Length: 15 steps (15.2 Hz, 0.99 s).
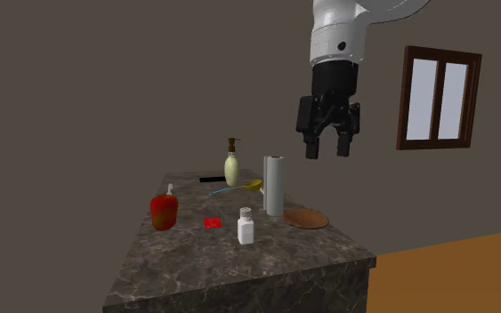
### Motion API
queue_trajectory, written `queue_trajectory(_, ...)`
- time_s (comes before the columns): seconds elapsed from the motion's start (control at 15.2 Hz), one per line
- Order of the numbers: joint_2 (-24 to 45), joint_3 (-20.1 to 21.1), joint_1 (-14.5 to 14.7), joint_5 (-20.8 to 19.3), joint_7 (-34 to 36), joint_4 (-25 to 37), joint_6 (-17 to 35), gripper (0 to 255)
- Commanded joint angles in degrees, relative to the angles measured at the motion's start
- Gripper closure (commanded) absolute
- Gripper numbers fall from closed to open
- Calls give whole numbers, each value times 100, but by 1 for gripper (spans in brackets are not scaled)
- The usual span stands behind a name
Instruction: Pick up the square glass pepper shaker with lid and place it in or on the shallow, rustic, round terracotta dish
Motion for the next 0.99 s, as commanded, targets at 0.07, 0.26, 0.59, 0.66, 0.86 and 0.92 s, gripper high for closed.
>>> queue_trajectory(0.07,734,41,-17,-11,84,313,344,0)
queue_trajectory(0.26,1410,81,-22,-30,182,678,577,0)
queue_trajectory(0.59,2554,123,-16,-85,347,1433,836,0)
queue_trajectory(0.66,2785,126,-11,-98,380,1607,867,0)
queue_trajectory(0.86,3487,130,7,-139,473,2177,920,0)
queue_trajectory(0.92,3723,129,15,-152,502,2385,923,0)
